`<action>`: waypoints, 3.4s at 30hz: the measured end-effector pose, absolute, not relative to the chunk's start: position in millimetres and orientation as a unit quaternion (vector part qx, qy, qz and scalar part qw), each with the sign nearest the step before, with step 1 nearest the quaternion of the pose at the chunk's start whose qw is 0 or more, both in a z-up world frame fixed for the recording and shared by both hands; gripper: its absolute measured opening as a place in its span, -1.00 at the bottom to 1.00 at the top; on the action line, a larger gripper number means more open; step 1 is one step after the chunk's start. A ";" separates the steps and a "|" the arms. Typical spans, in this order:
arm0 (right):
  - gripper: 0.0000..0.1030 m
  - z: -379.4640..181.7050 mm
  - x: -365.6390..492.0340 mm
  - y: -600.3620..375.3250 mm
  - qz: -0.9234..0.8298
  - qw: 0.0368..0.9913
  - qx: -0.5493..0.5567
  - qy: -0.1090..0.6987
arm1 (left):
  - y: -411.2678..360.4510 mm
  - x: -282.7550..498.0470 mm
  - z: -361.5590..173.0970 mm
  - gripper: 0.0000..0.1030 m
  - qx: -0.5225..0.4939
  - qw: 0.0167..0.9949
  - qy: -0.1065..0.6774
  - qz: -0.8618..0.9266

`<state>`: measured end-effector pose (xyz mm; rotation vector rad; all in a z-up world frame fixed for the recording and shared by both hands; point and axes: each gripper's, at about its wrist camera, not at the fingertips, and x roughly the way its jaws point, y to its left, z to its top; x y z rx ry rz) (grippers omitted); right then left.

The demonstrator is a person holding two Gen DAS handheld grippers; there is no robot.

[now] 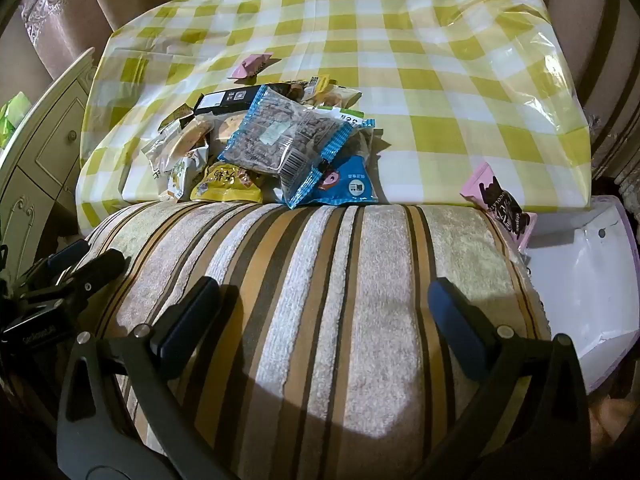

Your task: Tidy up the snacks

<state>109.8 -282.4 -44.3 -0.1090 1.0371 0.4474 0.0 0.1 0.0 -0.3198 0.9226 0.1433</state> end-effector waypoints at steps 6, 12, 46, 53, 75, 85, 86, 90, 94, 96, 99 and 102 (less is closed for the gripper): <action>1.00 -44.9 110.3 -282.5 0.217 0.842 -0.044 0.492 | 2.5 -3.2 -0.2 1.00 -0.158 0.880 0.442 0.069; 1.00 -44.7 111.6 -280.7 0.215 0.842 -0.046 0.493 | 2.7 0.7 -2.8 1.00 -0.149 0.878 0.448 0.075; 1.00 -45.9 109.6 -284.3 0.216 0.847 -0.043 0.484 | -1.8 2.4 -0.9 1.00 -0.143 0.877 0.451 0.080; 1.00 -45.8 109.2 -284.3 0.216 0.847 -0.043 0.484 | -1.9 2.4 -0.9 1.00 -0.143 0.877 0.451 0.080; 1.00 -45.4 109.3 -284.2 0.216 0.847 -0.043 0.484 | -1.6 2.4 -1.1 1.00 -0.143 0.877 0.451 0.080; 1.00 -45.1 109.6 -284.4 0.216 0.847 -0.042 0.484 | -2.0 2.5 -1.0 1.00 -0.143 0.877 0.451 0.080; 1.00 -45.0 109.5 -284.4 0.216 0.847 -0.042 0.484 | -2.0 2.5 -1.0 1.00 -0.143 0.877 0.451 0.080; 1.00 -45.6 110.2 -284.4 0.216 0.848 -0.041 0.483 | -1.7 2.6 -1.1 1.00 -0.143 0.877 0.452 0.080; 1.00 -47.9 110.8 -283.4 0.215 0.849 -0.042 0.481 | -1.5 2.5 -1.0 1.00 -0.145 0.877 0.451 0.080; 1.00 -47.6 110.9 -282.3 0.215 0.848 -0.043 0.483 | -2.7 2.5 -0.6 1.00 -0.145 0.877 0.452 0.081; 1.00 -48.5 112.4 -280.0 0.214 0.845 -0.047 0.488 | -5.0 4.0 0.0 1.00 -0.139 0.875 0.455 0.085; 1.00 -46.4 114.7 -283.3 0.234 0.833 -0.050 0.499 | -9.3 6.2 2.4 1.00 -0.124 0.874 0.460 0.093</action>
